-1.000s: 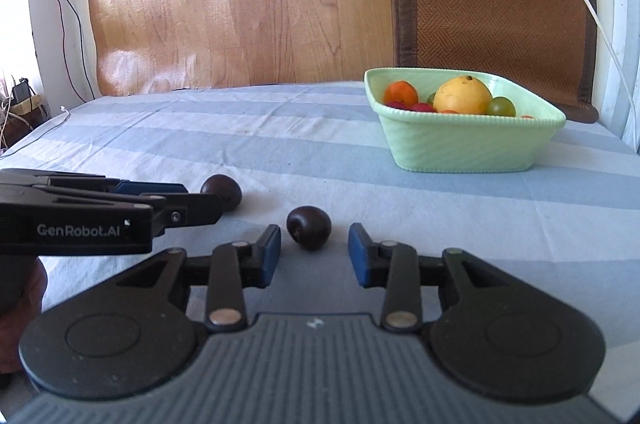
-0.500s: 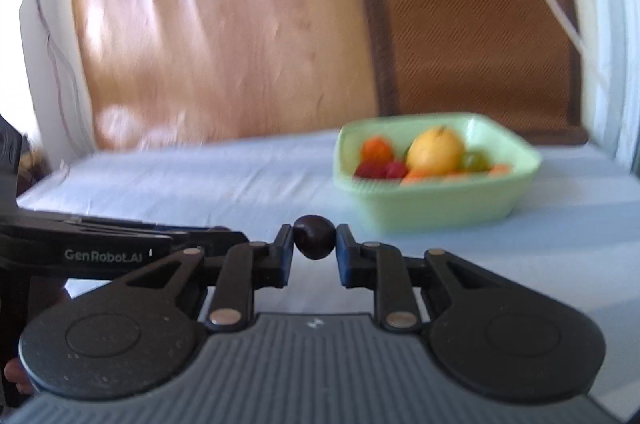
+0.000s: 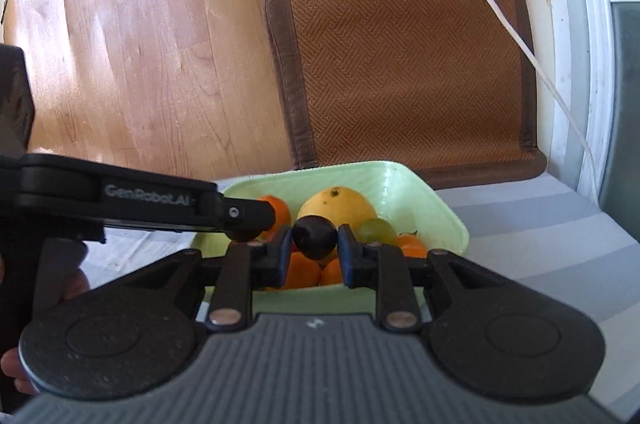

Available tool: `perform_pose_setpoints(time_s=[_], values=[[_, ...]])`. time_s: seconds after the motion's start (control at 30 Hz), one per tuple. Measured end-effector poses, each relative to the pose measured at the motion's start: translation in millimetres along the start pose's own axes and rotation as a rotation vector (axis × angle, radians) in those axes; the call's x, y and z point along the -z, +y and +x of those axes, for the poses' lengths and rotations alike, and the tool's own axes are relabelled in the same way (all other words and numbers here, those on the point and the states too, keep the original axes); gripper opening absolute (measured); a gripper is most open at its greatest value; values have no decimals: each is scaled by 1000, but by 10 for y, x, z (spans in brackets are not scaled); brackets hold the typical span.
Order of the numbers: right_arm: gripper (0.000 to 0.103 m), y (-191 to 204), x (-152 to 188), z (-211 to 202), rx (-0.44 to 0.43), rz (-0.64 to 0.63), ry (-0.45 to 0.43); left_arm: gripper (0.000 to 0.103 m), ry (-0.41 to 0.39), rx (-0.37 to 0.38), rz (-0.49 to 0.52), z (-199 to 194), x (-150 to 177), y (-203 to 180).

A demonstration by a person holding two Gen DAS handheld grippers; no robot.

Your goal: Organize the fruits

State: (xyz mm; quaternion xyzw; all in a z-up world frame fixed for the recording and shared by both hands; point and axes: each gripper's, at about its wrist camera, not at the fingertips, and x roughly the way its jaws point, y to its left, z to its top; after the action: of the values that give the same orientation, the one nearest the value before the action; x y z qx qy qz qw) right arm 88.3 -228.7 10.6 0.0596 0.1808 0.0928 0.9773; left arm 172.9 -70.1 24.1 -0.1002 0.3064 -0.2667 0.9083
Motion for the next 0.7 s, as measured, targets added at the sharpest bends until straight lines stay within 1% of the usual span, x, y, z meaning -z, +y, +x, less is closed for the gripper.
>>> perform_pose_setpoints(time_s=[0.03,0.07,0.1,0.23,0.3,0.33,0.4,0.47,0.5,0.53,0.57,0.63,0.7], values=[[44,-18,-10,-39,2,10,-22,38,-9,-2,-9,-31,7,14],[49,-42,-17,-84,5,23,-45,42,-20,2,-21,-79,6,30],[51,-69,-22,-132,8,39,-68,45,-29,3,-34,-133,4,45],[51,-187,-14,-312,44,120,-118,47,-98,-8,-99,-540,0,173],[51,-222,14,-418,68,168,-132,47,-113,-32,-113,-747,85,228],[51,-232,46,-481,76,198,-134,47,-118,-53,-102,-840,157,238],[51,-206,147,-594,82,244,-125,47,-121,-115,-64,-986,328,217],[57,-126,279,-683,72,261,-97,47,-113,-160,-41,-1084,528,198],[63,-71,349,-722,63,259,-75,48,-102,-168,-40,-1108,624,185],[67,-16,410,-753,54,251,-58,48,-90,-175,-38,-1123,711,172],[68,43,464,-786,45,239,-47,49,-80,-185,-30,-1127,789,144],[69,176,512,-873,43,192,-44,50,-63,-230,0,-1121,929,91],[74,249,555,-928,33,195,-30,50,-49,-284,24,-1129,1038,50]])
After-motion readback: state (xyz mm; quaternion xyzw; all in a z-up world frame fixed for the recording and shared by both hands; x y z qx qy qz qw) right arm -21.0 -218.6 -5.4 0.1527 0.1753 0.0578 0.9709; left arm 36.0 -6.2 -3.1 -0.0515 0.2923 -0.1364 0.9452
